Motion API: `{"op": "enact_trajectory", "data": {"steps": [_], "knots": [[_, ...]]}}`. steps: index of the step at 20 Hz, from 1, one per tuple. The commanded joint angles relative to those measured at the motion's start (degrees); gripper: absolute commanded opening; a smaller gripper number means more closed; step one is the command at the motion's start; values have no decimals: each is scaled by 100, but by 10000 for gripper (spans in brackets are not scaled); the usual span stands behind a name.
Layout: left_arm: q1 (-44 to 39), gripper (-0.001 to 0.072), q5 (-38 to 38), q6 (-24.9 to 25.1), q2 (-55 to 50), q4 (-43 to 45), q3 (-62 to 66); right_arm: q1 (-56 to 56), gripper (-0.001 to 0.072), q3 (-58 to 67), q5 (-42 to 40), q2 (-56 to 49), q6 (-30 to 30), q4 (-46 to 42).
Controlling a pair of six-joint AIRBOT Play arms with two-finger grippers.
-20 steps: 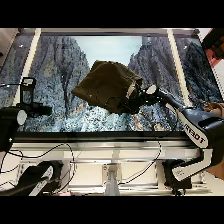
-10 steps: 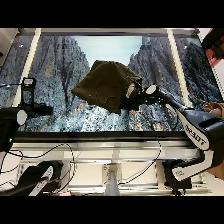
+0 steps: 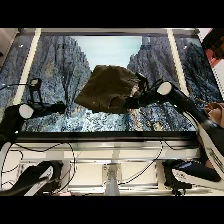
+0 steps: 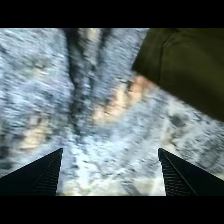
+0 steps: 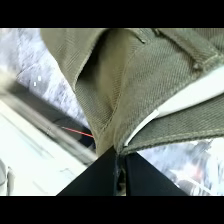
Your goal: Fold the clothes and pants, and hang the long-sleeved shirts on hangers.
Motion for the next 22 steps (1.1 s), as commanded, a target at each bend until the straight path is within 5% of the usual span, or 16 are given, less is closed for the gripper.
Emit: {"op": "enact_trajectory", "data": {"steps": [1, 10, 12, 17, 19, 22], "knots": [[-334, 618, 44, 649, -651, -1012, -4, 2, 47, -706, -273, 1130, 354, -70], [-1338, 561, 684, 920, -2164, -1379, -2, 2, 47, -957, -365, 1950, 455, 37], [-1338, 463, 798, 922, -2337, -1867, -2, 2, 47, -957, -365, 1950, 455, 37], [-1338, 457, 1458, 927, -2430, -2988, -2, 2, 47, -957, -363, 1952, 455, 37], [-1338, 227, 1598, 925, -2430, -3226, -2, 2, 47, -957, -361, 1950, 455, 37], [-1338, 29, 1856, 938, -2411, -3294, 11, 2, 47, -957, -358, 1954, 452, 31]]}}
